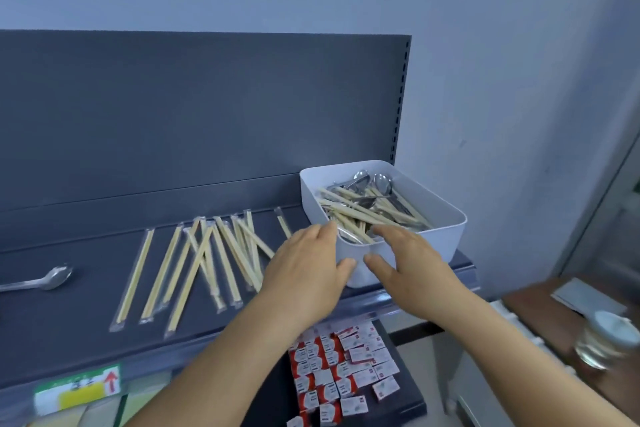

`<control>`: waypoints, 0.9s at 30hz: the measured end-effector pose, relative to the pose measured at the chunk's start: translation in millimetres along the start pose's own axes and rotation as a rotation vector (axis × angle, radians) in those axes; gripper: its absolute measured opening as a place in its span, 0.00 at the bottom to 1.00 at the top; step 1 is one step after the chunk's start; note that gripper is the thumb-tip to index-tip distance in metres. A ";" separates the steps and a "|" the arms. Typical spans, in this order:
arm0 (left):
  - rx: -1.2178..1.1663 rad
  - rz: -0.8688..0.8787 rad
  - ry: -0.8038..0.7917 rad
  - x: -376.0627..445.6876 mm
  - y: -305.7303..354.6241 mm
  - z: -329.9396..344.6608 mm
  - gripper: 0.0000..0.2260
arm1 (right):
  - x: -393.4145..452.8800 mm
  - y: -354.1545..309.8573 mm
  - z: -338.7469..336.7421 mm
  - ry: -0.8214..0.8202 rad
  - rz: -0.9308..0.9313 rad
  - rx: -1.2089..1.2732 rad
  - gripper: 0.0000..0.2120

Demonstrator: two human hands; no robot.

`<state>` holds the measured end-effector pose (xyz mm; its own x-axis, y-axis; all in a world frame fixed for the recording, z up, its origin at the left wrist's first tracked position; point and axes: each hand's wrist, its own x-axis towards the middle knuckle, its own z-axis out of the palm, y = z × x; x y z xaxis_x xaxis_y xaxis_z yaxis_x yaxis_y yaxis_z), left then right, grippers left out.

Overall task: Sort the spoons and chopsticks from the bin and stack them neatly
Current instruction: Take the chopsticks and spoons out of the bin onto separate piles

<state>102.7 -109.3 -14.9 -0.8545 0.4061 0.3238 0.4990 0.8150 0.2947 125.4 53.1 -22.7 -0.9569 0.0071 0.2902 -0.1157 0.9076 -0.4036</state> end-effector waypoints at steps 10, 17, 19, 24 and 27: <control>0.078 0.022 -0.098 107.4 -1.9 28.4 0.26 | 72.8 57.6 -14.1 0.011 0.024 0.002 0.22; 0.112 0.038 -0.174 185.9 -20.4 47.9 0.24 | 138.7 92.2 -14.2 -0.071 0.103 -0.045 0.20; 0.121 0.042 -0.209 199.9 -25.8 55.2 0.26 | 150.7 102.3 -11.2 -0.097 0.121 -0.068 0.18; 0.124 0.036 -0.300 215.6 -33.6 72.4 0.27 | 176.1 119.7 0.4 -0.248 0.128 -0.106 0.21; 0.165 0.052 -0.347 217.5 -34.1 79.8 0.24 | 191.0 124.1 6.8 -0.362 0.112 -0.142 0.27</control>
<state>-111.7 -15.8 -26.2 -0.8409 0.5412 0.0024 0.5370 0.8338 0.1281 -73.6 164.2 -23.2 -0.9964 -0.0161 -0.0828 0.0081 0.9588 -0.2841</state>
